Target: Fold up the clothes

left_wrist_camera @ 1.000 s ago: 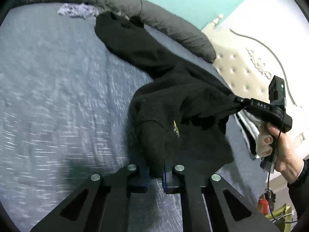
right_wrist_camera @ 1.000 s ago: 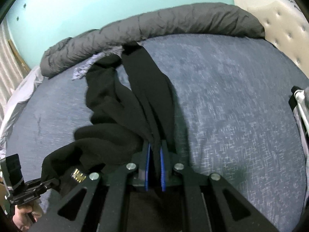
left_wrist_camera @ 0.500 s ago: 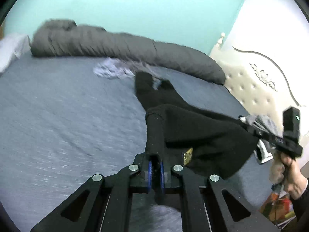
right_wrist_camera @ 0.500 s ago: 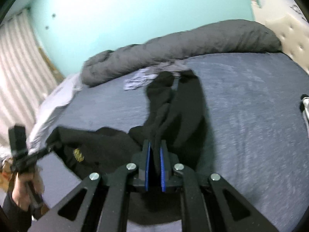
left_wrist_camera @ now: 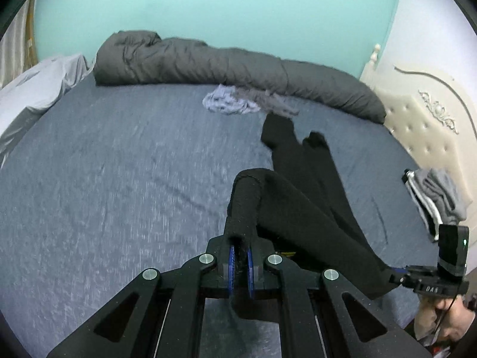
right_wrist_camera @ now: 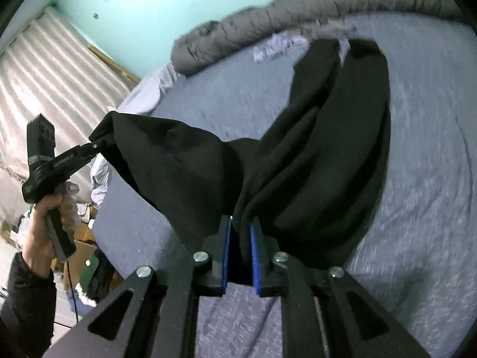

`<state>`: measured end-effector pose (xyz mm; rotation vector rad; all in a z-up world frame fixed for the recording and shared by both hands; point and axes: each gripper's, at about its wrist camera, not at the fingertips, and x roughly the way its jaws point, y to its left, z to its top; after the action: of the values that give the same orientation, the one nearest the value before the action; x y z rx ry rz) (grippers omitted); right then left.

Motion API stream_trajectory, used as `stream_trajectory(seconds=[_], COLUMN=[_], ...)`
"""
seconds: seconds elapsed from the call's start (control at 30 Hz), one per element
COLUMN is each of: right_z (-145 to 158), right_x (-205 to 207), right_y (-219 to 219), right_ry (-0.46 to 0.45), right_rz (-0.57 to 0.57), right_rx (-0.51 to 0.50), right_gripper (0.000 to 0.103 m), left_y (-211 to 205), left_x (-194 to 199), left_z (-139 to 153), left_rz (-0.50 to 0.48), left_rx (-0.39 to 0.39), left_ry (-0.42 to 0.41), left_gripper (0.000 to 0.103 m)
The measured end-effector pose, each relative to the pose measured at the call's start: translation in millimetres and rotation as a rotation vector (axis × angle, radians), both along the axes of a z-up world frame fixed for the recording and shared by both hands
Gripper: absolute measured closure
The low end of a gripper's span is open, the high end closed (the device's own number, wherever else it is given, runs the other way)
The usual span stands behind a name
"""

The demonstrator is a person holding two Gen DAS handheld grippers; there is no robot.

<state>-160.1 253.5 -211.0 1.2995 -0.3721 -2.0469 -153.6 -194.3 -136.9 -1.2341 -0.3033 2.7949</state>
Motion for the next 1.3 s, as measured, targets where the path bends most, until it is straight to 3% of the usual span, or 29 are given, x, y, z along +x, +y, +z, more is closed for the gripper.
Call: stream_trajectory(seconds=[0.07,0.17,0.2,0.27,0.47,0.73,1.0,1.07,1.1,1.13,1.2,1.3], right_z=[-4,-2,-1,-2,-36,-76,-102,-104,-105,-107,-111,-100], right_x=[-8,-22,-26,-32,-78,-152,-187,-189,-190,-190,-191,-185], right_y=[16,48,59,78,109,100,76,71,69,66,59,58], right_ry=[-0.012,-0.001,0.002,0.005,-0.055,-0.135,-0.131,-0.103,-0.092,-0.091,-0.089,-0.048], right_rz=[-0.026,-0.089,-0.112,-0.168,-0.289,-0.343,-0.354,-0.350,-0.343,-0.330,-0.305,-0.298], right_rx=[-0.005,-0.011,-0.008,0.025,0.124,0.057,0.070,0.091,0.097,0.096,0.094,0.106], right_gripper=[0.075,0.069,0.059,0.050,0.044,0.040,0.039,0.044,0.058,0.063,0.085,0.093], left_y=[-1,-7,-9,-13,-16,-21,-23,-24,-24,-24,-23,-23], left_x=[-2,-8,-11,-15,-26,-46,-64,-67,-68,-69,-69,-68], left_z=[-12,-23,-27,-35,-47,-63,-85,-89,-92,-92,-93,-88], left_rz=[0.003,0.018,0.023,0.034,0.036,0.020,0.010,0.012,0.014,0.015,0.018,0.020], left_rx=[-0.004,0.005,0.008,0.016,0.021,0.042,0.050,0.056,0.059,0.061,0.065,0.065], left_ry=[-0.013,-0.025,-0.029,-0.037,-0.051,-0.069,-0.095,-0.101,-0.104,-0.105,-0.107,-0.107], left_gripper=[0.097,0.097,0.097,0.097,0.097,0.097,0.097,0.097,0.097,0.097,0.097,0.097])
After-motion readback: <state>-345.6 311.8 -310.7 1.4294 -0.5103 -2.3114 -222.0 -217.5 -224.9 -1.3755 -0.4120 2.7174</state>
